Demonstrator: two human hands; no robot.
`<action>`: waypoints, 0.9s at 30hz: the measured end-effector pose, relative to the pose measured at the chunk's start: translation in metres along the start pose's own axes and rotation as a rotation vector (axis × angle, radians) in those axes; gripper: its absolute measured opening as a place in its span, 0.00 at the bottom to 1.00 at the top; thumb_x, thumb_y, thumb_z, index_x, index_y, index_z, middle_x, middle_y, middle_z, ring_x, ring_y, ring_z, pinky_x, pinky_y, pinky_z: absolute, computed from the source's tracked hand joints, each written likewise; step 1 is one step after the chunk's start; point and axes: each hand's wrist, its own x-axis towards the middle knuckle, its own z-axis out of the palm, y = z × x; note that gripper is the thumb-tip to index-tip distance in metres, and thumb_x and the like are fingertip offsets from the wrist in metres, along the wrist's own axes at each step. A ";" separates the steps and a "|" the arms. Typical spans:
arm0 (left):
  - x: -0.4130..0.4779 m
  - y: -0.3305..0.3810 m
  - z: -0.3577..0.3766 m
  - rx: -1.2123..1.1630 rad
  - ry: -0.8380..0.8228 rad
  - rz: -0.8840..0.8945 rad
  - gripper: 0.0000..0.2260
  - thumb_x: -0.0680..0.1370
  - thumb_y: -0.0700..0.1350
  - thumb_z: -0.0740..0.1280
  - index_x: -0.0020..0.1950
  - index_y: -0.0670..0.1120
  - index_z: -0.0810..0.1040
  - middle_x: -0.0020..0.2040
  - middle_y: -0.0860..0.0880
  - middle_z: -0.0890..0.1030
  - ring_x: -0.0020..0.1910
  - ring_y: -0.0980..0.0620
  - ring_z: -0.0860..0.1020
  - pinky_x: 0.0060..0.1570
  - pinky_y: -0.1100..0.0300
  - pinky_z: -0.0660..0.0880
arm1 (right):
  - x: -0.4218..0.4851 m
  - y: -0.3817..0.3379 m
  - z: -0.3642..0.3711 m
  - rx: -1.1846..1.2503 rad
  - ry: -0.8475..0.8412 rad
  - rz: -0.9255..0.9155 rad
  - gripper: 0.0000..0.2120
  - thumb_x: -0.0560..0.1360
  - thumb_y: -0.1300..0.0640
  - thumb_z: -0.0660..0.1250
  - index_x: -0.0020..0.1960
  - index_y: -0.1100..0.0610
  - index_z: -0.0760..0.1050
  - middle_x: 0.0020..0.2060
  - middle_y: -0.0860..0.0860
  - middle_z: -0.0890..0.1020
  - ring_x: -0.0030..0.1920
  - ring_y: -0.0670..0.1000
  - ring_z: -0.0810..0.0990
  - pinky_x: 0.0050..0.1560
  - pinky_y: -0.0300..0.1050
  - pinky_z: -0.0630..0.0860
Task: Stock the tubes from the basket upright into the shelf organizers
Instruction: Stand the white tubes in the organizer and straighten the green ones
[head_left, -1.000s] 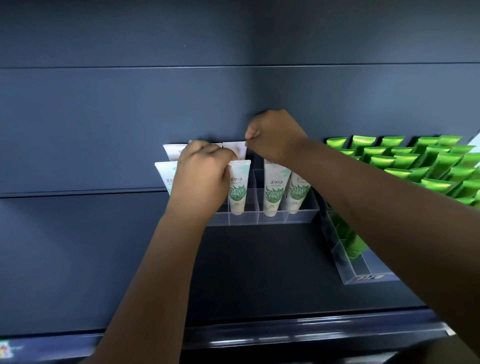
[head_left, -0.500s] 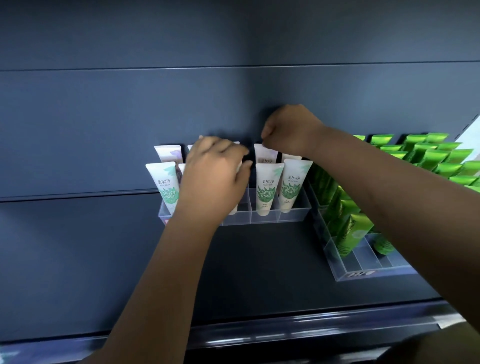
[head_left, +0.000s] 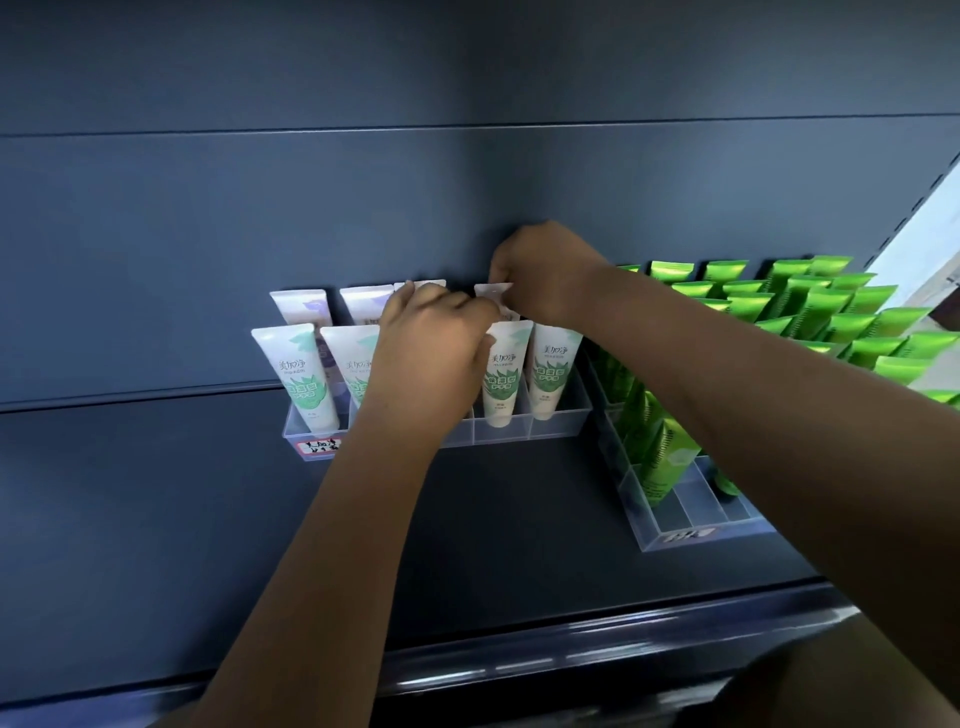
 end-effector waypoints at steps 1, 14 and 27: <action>0.000 -0.001 0.001 -0.008 0.010 0.001 0.08 0.71 0.40 0.72 0.49 0.47 0.84 0.40 0.48 0.83 0.48 0.40 0.78 0.62 0.46 0.71 | 0.000 0.001 0.000 0.008 0.003 -0.001 0.15 0.77 0.48 0.66 0.43 0.58 0.84 0.42 0.57 0.85 0.46 0.58 0.83 0.48 0.50 0.81; -0.001 -0.010 0.000 -0.027 0.057 0.008 0.09 0.70 0.40 0.72 0.50 0.46 0.84 0.39 0.48 0.83 0.48 0.39 0.78 0.58 0.41 0.74 | 0.002 0.005 0.009 0.098 0.085 0.013 0.14 0.71 0.65 0.67 0.53 0.54 0.85 0.52 0.51 0.85 0.55 0.54 0.81 0.55 0.47 0.78; -0.002 -0.009 0.003 0.021 0.082 -0.024 0.09 0.70 0.41 0.71 0.49 0.45 0.84 0.41 0.48 0.84 0.50 0.39 0.78 0.56 0.46 0.72 | 0.011 0.005 0.022 0.113 0.156 0.064 0.08 0.73 0.62 0.68 0.49 0.55 0.84 0.49 0.53 0.85 0.52 0.55 0.81 0.50 0.44 0.77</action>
